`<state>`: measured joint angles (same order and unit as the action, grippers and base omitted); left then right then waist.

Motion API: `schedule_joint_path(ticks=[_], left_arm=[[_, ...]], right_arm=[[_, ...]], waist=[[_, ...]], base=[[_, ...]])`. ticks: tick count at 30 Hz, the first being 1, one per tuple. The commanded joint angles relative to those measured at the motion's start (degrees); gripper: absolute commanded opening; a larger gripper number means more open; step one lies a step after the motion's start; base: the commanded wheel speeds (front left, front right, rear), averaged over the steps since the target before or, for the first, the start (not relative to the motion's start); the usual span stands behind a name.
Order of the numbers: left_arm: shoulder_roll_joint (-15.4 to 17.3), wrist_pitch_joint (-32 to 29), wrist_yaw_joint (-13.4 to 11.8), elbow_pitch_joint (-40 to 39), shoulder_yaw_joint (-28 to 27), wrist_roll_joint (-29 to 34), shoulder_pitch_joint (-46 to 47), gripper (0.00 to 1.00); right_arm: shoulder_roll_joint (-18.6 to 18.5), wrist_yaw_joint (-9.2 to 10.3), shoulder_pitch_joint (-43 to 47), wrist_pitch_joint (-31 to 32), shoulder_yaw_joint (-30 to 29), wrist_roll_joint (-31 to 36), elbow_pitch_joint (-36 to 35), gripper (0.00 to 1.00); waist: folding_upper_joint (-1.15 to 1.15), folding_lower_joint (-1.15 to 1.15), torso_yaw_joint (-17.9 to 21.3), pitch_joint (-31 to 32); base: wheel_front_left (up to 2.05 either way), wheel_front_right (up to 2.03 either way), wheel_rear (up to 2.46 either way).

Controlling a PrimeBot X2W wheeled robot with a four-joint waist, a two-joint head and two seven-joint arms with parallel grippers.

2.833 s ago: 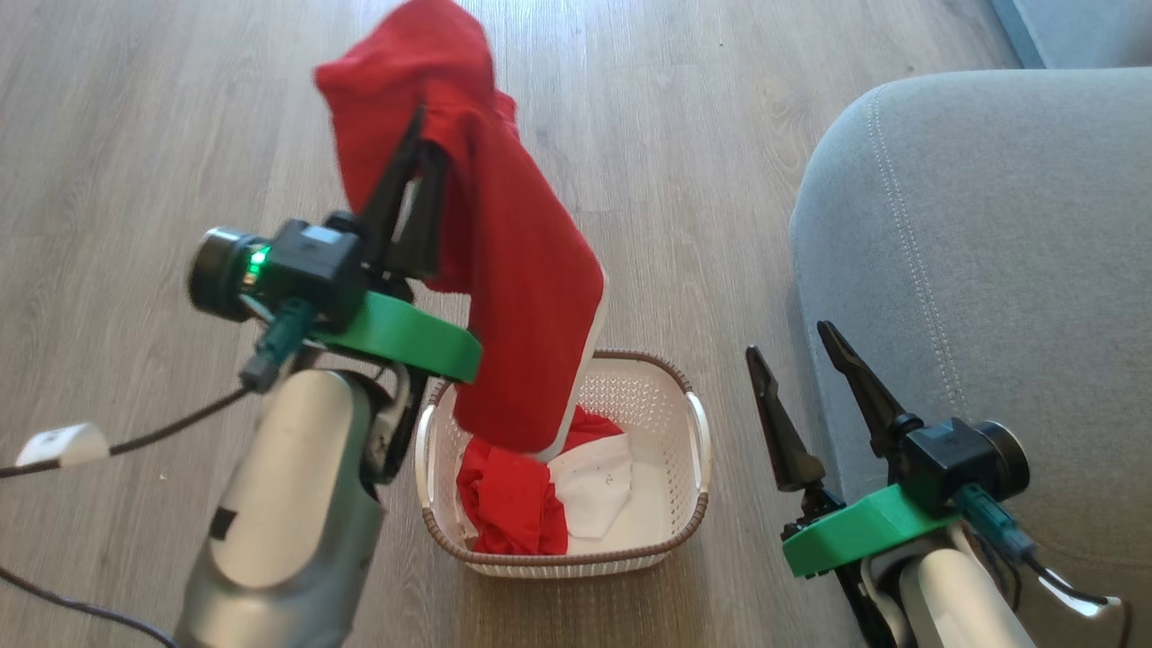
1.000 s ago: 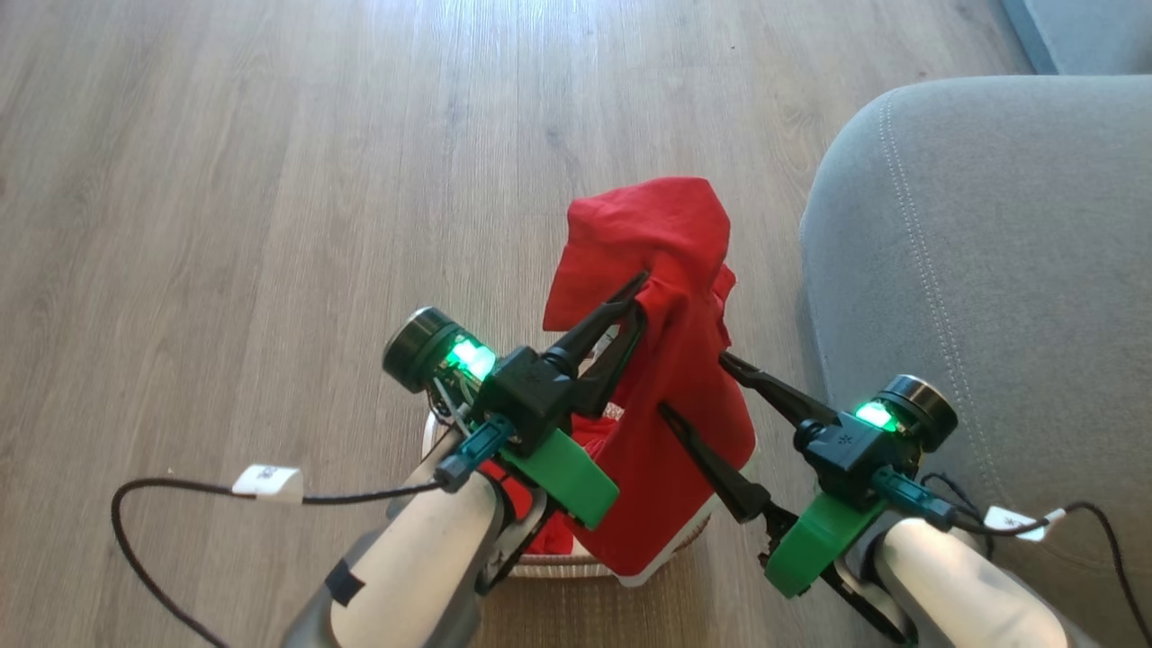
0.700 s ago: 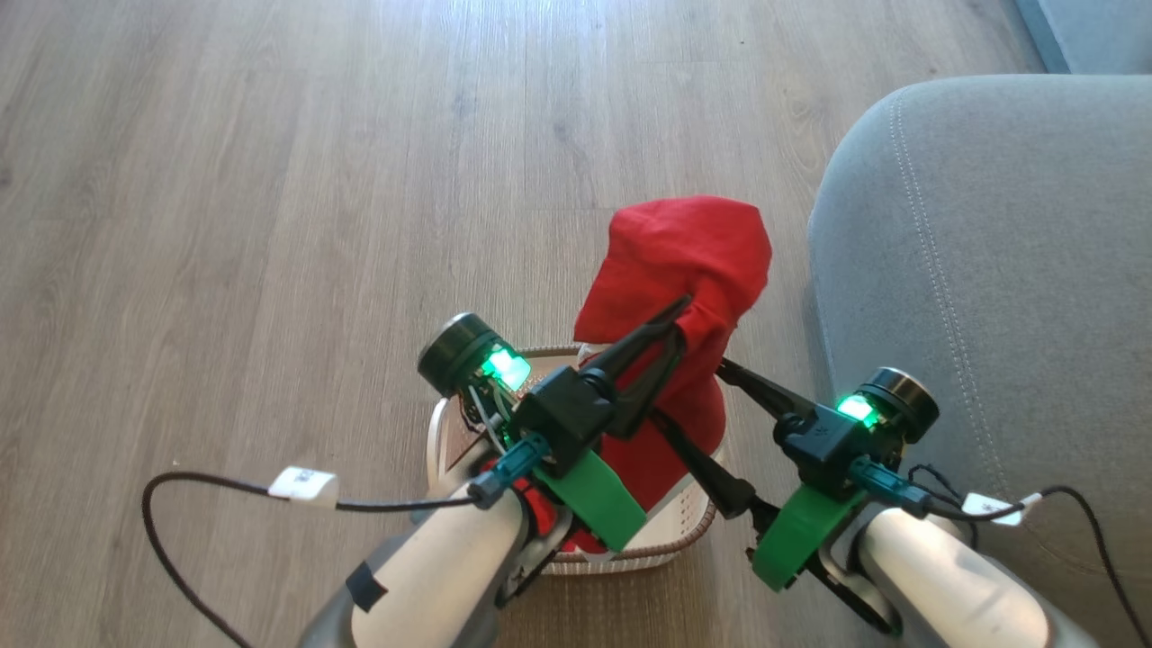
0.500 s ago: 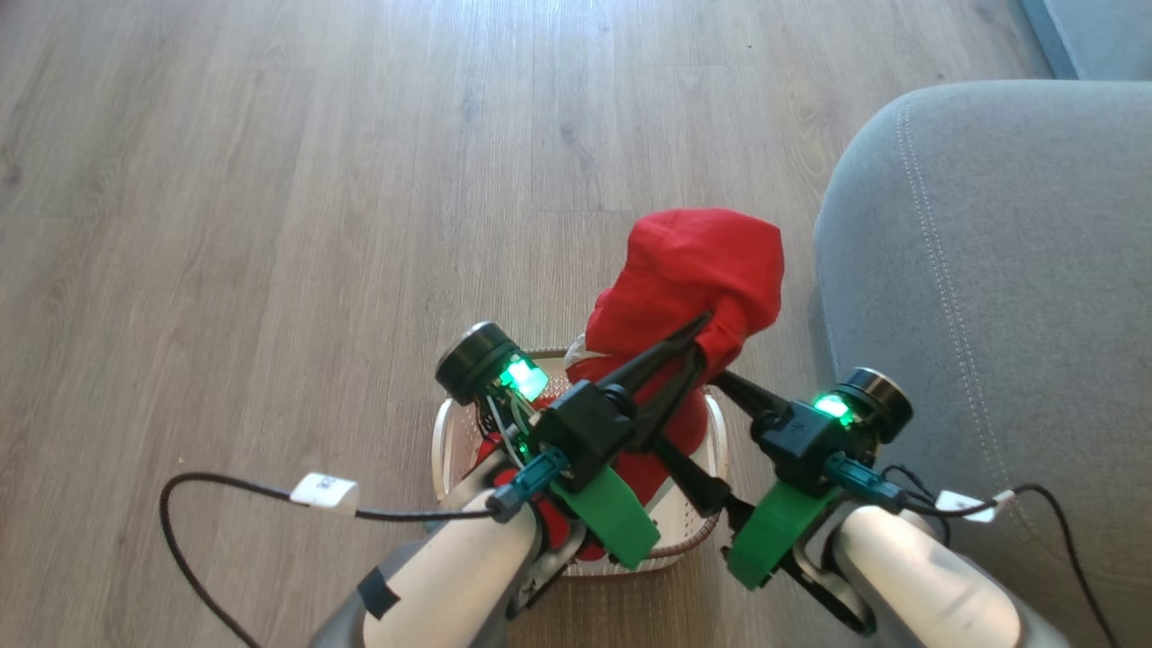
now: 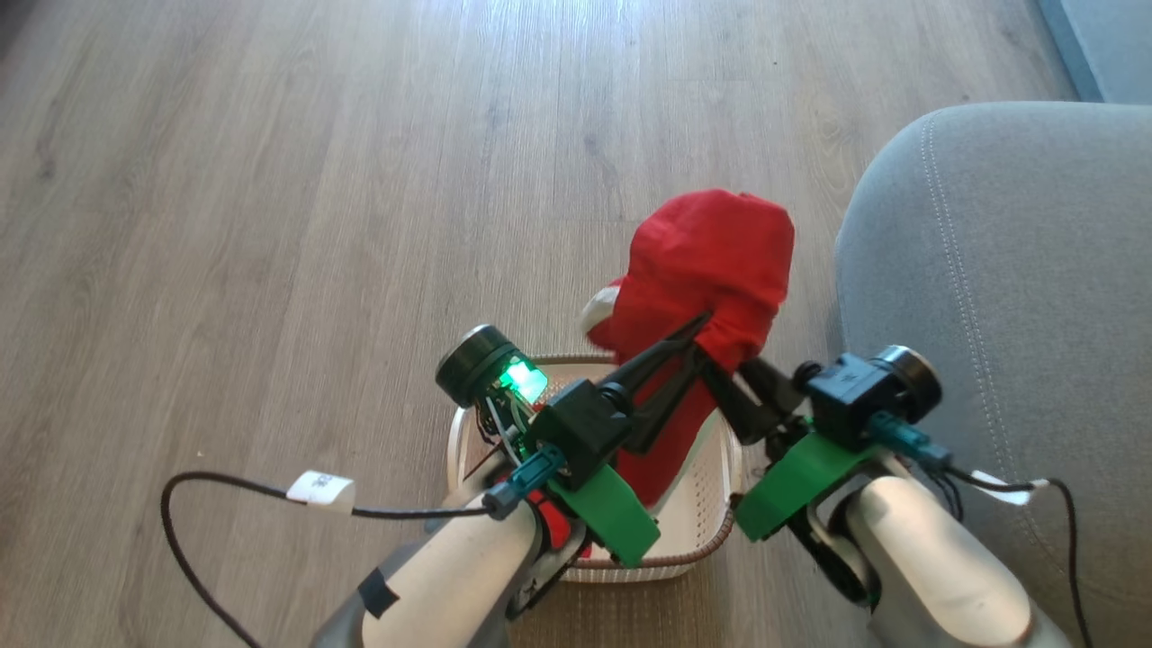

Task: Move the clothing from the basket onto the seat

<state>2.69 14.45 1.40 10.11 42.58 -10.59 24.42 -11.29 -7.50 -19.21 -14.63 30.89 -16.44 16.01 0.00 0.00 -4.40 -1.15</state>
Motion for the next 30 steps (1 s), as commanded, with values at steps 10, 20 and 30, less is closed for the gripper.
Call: schedule_joint_path(ticks=[10, 20, 30], left_arm=[[0.19, 0.55, -0.26, -0.55, -4.68, 0.81, 1.08, 0.00], [0.19, 0.55, 0.83, 0.71, -4.14, 2.15, -0.20, 0.00], [0.19, 0.55, 0.42, 1.36, -3.98, 2.43, -1.32, 1.00]], right_arm=[[4.25, 0.01, 2.53, -0.37, -9.82, 2.16, -7.22, 0.00], [6.39, 0.01, 3.68, -0.37, -12.93, 2.84, -11.96, 0.00], [6.96, 0.01, 4.41, -0.37, -13.14, 3.27, -13.05, 0.00]], waist=[[0.00, 0.00, 0.03, -0.04], [0.00, 0.00, 1.24, -0.06], [0.00, 0.00, 1.53, 0.56]], base=[[0.00, 0.00, 0.00], [0.00, 0.00, 0.00], [0.00, 0.00, 0.00]])
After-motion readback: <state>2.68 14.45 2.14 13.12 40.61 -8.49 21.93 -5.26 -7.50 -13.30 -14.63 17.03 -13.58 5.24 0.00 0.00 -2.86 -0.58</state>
